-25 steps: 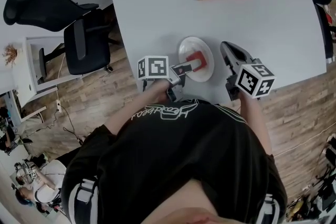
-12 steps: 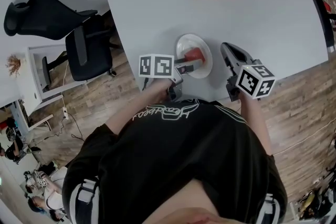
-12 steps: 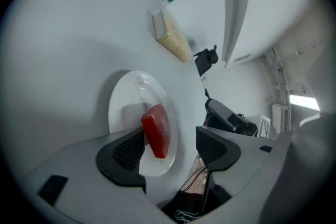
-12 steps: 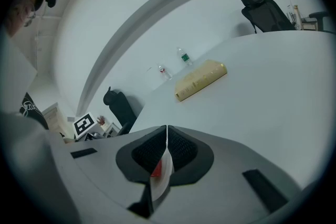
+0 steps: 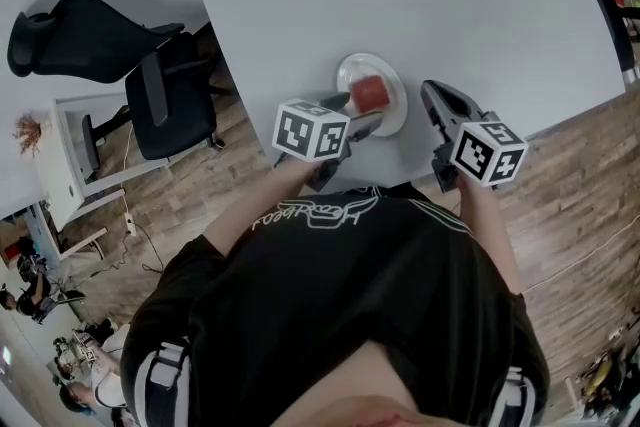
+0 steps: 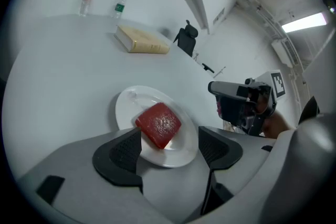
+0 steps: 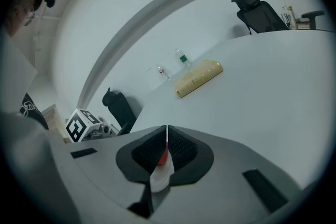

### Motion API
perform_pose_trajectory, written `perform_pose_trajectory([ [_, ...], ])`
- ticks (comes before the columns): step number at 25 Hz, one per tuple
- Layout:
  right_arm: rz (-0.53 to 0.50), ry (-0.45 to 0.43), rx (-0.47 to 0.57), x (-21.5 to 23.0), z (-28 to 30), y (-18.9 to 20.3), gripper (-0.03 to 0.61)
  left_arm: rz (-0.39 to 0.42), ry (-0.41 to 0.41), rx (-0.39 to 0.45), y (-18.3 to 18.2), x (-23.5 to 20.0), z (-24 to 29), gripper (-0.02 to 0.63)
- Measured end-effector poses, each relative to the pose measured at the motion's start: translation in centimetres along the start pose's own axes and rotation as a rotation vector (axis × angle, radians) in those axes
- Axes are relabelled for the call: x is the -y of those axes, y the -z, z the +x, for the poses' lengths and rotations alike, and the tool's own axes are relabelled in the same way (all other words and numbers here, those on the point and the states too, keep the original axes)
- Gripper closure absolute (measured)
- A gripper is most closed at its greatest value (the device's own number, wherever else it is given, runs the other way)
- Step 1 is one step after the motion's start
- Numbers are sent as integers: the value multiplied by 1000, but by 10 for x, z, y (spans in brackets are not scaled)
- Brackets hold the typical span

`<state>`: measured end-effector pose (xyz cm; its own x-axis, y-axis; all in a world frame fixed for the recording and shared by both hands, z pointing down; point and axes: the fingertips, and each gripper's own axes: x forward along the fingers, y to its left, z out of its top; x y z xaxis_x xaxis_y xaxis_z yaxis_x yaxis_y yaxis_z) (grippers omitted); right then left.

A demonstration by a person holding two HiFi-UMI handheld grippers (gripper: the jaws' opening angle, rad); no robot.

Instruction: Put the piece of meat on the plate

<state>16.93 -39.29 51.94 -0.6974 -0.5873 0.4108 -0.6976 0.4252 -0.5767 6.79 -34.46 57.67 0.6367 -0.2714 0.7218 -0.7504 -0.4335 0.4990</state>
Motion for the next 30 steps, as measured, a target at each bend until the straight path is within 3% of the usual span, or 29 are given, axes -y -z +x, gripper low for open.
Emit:
perform_pose_trajectory([
  [4,-11,-4,9,-12,-2,4,565,11,4,17,4,2,-9,282],
  [10,-39,-4,18,-35,-11,16,565,36,67,122,4,17,-36,285],
  [11,-42,-5,23,-39,-13,18,565,43,77,138,5,20,-41,297],
  [15,-64,-10,38,-59,-23,23,565,65,107,208,6,34,-64,464],
  [18,-95,-12,52,-76,-31,25,565,127,103,251,10,45,-83,549],
  [24,-137,-20,95,-119,-54,37,565,225,152,324,25,77,-122,604],
  [30,-210,-2,143,-160,-88,51,565,315,212,436,40,111,-168,606],
])
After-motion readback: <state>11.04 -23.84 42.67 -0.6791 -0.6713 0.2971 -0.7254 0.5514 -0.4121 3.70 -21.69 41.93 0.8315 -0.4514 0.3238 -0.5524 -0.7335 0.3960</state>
